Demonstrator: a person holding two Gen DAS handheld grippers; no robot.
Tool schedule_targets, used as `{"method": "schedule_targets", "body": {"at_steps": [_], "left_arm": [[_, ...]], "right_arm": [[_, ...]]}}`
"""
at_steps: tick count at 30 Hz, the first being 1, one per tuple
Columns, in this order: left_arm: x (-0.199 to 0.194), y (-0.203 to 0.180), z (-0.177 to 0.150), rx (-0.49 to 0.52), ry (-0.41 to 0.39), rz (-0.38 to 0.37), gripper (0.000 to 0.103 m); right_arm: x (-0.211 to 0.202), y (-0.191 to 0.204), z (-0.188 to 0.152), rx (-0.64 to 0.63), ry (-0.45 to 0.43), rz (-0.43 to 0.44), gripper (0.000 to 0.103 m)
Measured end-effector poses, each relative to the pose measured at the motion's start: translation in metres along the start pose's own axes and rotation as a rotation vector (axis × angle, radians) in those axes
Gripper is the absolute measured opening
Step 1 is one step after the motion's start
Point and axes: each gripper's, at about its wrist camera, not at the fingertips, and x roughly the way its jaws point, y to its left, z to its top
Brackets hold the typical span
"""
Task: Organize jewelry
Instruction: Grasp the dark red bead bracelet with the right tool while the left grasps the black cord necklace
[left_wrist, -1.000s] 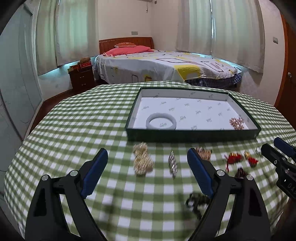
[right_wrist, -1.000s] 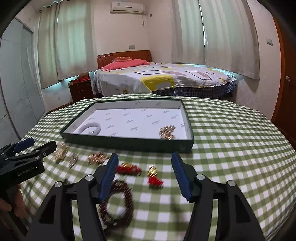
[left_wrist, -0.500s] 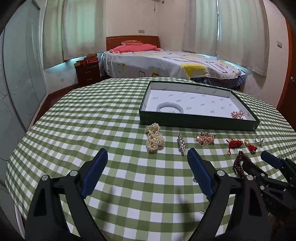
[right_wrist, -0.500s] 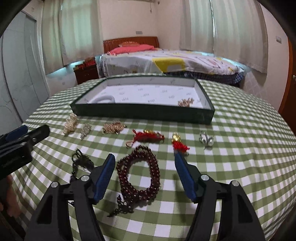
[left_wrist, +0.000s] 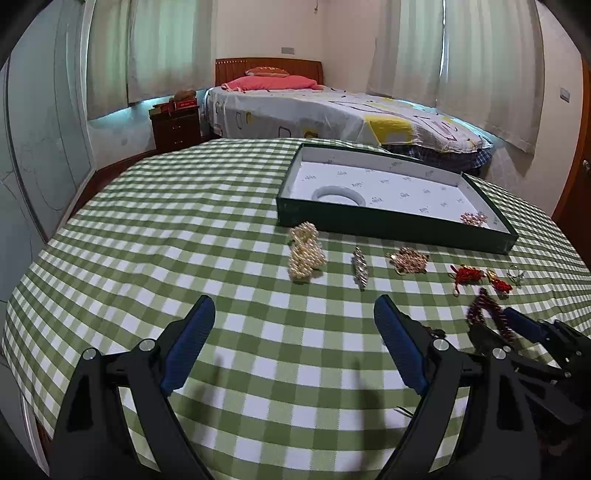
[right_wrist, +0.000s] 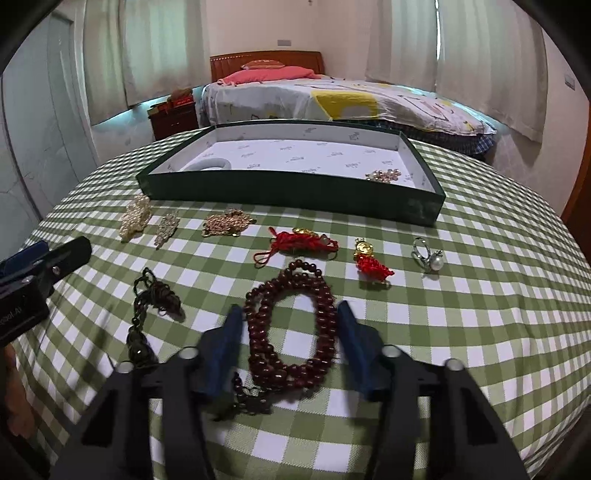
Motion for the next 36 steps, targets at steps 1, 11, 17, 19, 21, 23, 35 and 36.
{"method": "schedule_targets", "body": {"at_steps": [1,11,17,19,21,23,35,36], "left_arm": [[0.000,-0.002,-0.001,-0.003,0.009,-0.010,0.086],[-0.003,-0.027,-0.011,0.021,0.051,-0.058,0.086],[-0.002,-0.048,-0.018,0.055,0.076,-0.071,0.086],[0.001,-0.055,-0.022,0.075,0.092,-0.069,0.083],[0.005,-0.060,-0.026,0.098,0.109,-0.067,0.073],[0.009,-0.064,-0.029,0.120,0.129,-0.066,0.062],[0.011,-0.049,-0.031,0.112,0.122,-0.067,0.050],[0.011,-0.049,-0.031,0.113,0.122,-0.071,0.050]], "right_arm": [[-0.001,0.000,0.000,-0.003,-0.001,0.005,0.038],[-0.019,-0.010,-0.003,-0.009,-0.040,0.017,0.017],[-0.027,-0.032,-0.003,0.045,-0.066,0.007,0.017],[-0.028,-0.039,-0.004,0.065,-0.070,0.007,0.017],[-0.028,-0.046,-0.005,0.089,-0.072,0.011,0.017],[-0.029,-0.050,-0.007,0.103,-0.074,0.017,0.017],[-0.027,-0.045,-0.007,0.097,-0.073,0.034,0.017],[-0.027,-0.045,-0.007,0.096,-0.073,0.034,0.017]]}}
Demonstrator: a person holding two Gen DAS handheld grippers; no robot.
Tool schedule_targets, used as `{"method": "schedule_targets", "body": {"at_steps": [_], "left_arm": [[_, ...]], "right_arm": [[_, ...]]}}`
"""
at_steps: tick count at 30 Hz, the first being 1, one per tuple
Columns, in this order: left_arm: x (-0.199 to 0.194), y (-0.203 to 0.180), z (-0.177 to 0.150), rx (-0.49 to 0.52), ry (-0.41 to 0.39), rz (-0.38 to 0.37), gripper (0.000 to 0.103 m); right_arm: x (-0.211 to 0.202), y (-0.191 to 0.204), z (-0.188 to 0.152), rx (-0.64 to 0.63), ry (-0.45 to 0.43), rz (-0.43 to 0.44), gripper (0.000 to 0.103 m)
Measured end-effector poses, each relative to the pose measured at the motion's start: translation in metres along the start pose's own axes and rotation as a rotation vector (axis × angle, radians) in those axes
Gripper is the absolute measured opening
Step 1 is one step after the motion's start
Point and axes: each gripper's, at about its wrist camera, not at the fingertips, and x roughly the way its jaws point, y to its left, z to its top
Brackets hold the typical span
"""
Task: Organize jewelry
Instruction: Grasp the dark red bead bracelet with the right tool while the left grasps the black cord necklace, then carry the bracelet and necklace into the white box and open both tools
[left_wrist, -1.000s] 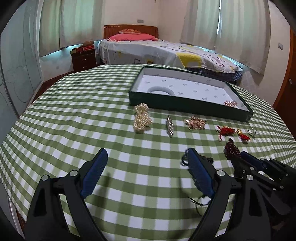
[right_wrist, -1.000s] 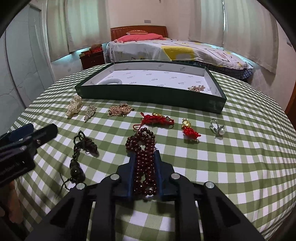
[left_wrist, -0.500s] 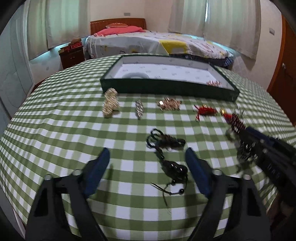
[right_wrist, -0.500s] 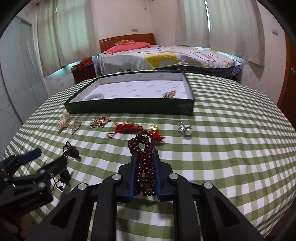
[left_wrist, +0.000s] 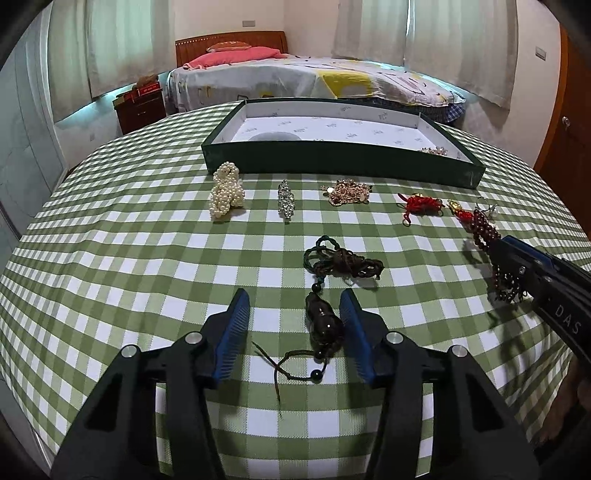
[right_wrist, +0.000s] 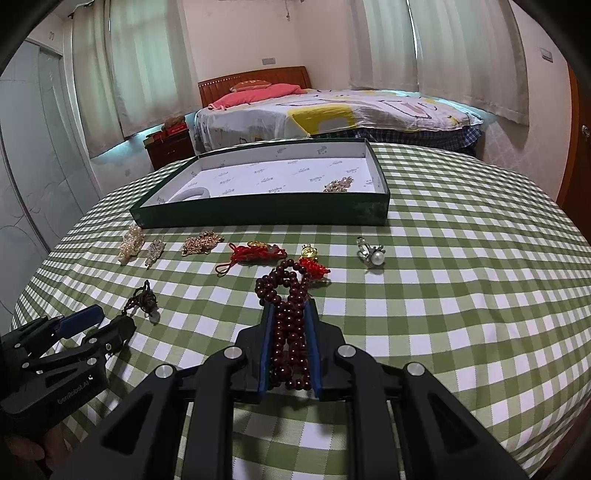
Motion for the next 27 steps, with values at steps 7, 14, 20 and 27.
{"method": "schedule_targets", "body": {"at_steps": [7,14,20,27], "left_arm": [[-0.002,0.002,0.001,0.000,-0.010,-0.063,0.018],[-0.004,0.001,0.002,0.005,-0.020,-0.075,0.017],[-0.009,0.000,0.005,0.014,-0.051,-0.069,0.017],[-0.019,0.001,0.013,0.012,-0.103,-0.074,0.017]], "right_arm": [[0.001,0.003,0.000,-0.008,0.000,0.003,0.017],[0.000,0.005,0.000,-0.011,-0.006,0.007,0.017],[-0.001,0.006,0.001,-0.010,-0.014,0.010,0.017],[-0.005,0.010,0.004,-0.017,-0.033,0.017,0.017]]}}
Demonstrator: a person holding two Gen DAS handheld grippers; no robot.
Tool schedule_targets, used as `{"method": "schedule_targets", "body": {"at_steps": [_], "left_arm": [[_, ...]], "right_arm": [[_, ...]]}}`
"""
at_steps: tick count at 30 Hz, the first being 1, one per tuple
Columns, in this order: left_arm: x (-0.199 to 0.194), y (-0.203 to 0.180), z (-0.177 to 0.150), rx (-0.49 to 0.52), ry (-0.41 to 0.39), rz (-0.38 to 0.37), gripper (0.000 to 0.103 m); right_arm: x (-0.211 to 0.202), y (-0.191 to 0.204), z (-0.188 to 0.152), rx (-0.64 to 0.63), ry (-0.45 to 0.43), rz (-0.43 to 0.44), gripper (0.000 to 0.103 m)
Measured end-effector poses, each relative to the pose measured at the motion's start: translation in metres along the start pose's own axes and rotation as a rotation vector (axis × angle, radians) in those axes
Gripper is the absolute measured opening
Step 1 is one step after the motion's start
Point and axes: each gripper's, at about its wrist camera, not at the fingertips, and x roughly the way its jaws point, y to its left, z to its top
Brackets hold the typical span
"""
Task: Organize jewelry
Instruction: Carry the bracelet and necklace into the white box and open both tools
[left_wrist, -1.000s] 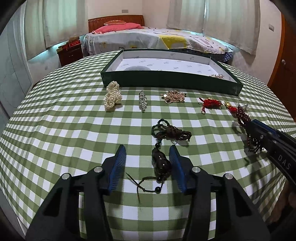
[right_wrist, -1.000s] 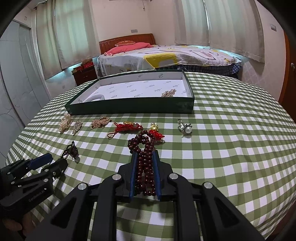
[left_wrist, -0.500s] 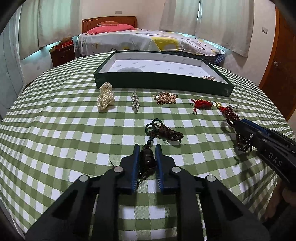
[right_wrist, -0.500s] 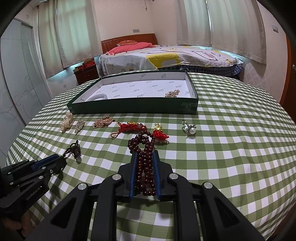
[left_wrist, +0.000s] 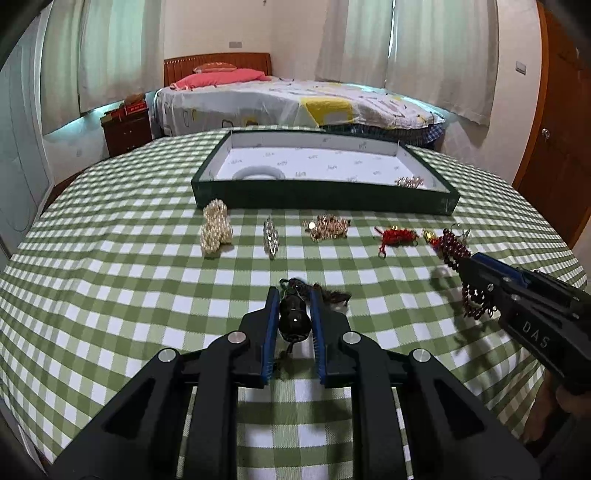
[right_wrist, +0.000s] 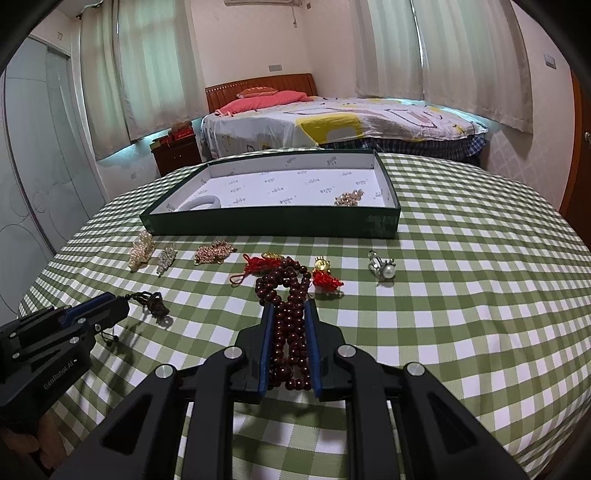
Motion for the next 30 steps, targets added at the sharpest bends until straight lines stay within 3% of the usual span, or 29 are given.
{"method": "schedule_targets", "body": {"at_steps": [17,30], "left_arm": [[-0.016,-0.006,0.036,0.044,-0.125,-0.010,0.017],[0.015,-0.012,0.112,0.034,-0.210,-0.055,0.017]], "right_arm": [[-0.004,0.005,0.020,0.001,-0.043,0.019,0.017],[0.019,0.004,0.091,0.017,-0.129,0.052,0.017]]}}
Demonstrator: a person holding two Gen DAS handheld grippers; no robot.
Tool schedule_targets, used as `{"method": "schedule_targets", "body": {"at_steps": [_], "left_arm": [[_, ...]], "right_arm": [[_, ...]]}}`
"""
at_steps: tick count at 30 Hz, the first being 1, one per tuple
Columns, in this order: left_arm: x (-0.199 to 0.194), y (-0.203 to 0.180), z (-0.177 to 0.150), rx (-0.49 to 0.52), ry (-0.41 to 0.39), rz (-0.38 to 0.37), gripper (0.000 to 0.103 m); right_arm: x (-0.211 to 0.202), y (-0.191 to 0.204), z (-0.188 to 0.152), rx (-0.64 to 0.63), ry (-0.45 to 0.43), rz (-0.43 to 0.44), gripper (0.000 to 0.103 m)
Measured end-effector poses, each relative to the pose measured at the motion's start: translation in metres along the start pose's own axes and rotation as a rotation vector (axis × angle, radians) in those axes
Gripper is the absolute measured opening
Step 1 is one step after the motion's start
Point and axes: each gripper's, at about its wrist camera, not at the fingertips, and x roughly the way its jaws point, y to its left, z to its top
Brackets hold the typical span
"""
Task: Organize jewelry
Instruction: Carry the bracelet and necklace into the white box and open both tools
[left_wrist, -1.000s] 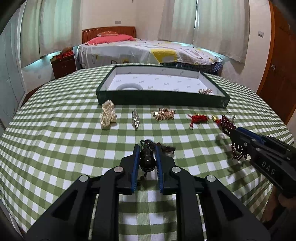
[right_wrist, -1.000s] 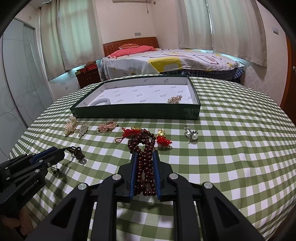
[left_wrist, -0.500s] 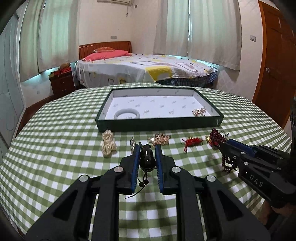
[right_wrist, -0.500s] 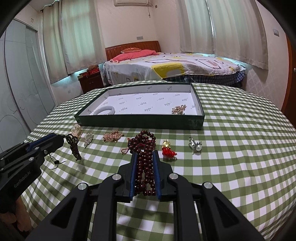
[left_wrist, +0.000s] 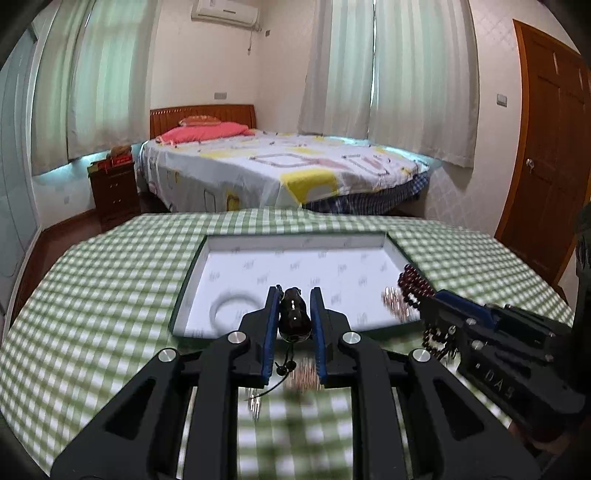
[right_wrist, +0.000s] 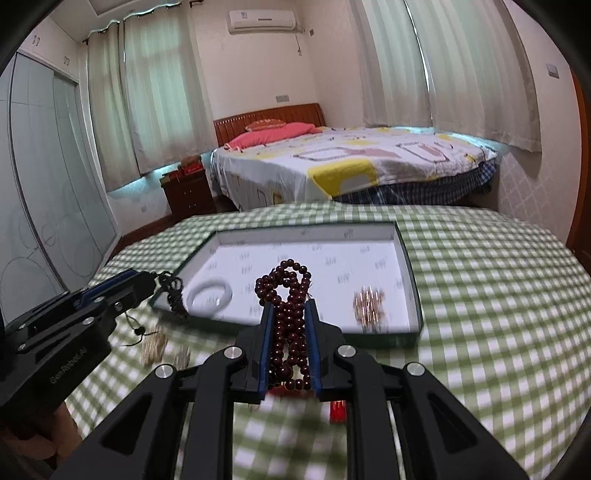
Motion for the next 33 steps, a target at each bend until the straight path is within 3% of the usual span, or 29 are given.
{"method": "schedule_targets", "body": {"at_steps": [6,13,22,24,27,29,33], "left_arm": [[0.057,-0.001,0.022,-0.009,0.036,-0.024,0.017],[0.129,0.011,0.003,-0.041,0.210,-0.023,0.017],[0.158,0.018,-0.008,-0.044,0.302,-0.028,0.017],[0.162,0.019,-0.010,-0.045,0.328,-0.036,0.017],[0.166,0.020,-0.011,-0.050,0.350,-0.042,0.025],[0.167,0.021,-0.011,-0.055,0.356,-0.040,0.035],[0.164,0.026,-0.011,-0.071,0.345,-0.034,0.046]], "right_arm": [[0.040,-0.002,0.023,0.003,0.010,0.001,0.017],[0.094,-0.016,0.018,0.045,0.143,0.008,0.017],[0.124,-0.022,0.008,0.037,0.246,-0.010,0.018],[0.126,-0.023,0.007,0.041,0.265,-0.007,0.023],[0.125,-0.023,0.006,0.042,0.272,-0.010,0.041],[0.124,-0.024,0.006,0.043,0.269,-0.016,0.042],[0.123,-0.027,0.006,0.052,0.266,-0.011,0.044]]}}
